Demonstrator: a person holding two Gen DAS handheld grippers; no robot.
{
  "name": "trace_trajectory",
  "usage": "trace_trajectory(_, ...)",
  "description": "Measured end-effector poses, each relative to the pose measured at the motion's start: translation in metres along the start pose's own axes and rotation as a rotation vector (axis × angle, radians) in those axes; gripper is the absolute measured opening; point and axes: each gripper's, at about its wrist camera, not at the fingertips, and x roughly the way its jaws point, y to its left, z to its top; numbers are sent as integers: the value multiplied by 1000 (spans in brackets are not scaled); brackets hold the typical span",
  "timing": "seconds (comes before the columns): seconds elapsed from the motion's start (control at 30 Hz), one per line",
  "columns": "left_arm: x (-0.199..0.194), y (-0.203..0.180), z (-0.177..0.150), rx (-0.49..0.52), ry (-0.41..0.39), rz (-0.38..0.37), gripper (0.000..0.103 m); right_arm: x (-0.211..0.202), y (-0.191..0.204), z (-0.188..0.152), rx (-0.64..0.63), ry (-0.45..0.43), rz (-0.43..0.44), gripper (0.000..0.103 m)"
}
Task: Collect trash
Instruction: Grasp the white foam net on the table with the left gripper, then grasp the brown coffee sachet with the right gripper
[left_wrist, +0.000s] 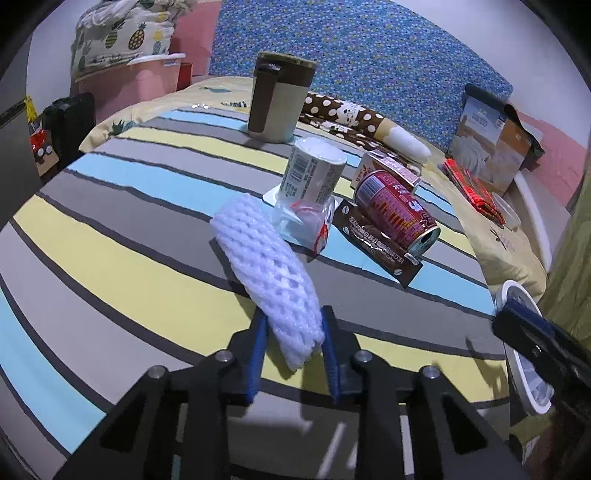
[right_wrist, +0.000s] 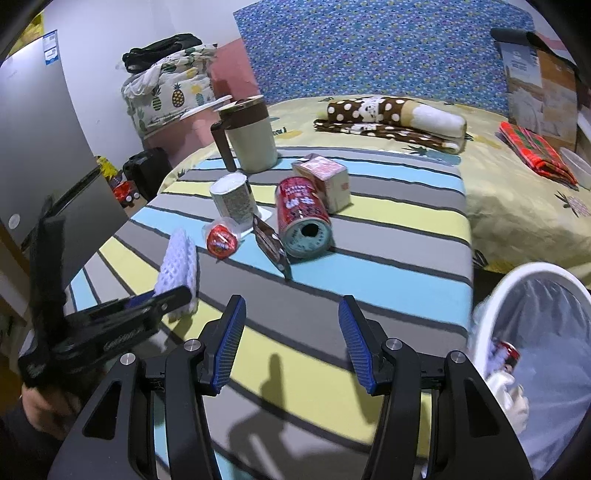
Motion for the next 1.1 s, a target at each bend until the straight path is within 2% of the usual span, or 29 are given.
trace_trajectory(0.4,-2,15,1,9,0,-42,27,55,4,19,-19,72,-3,35)
trace_trajectory(0.5,1,15,1,12,1,-54,27,60,5,19,-21,82,-10,26)
trace_trajectory(0.57,2,14,1,15,1,-60,27,62,5,19,-21,92,-6,12)
trace_trajectory(0.6,2,15,2,16,2,-63,27,63,6,20,-22,95,-3,9)
trace_trajectory(0.9,-4,9,-2,38,-5,-63,27,39,9,13,-16,60,21,6)
trace_trajectory(1.1,-19,-6,-8,76,-18,-85,26,7,7,1,4,25,35,6)
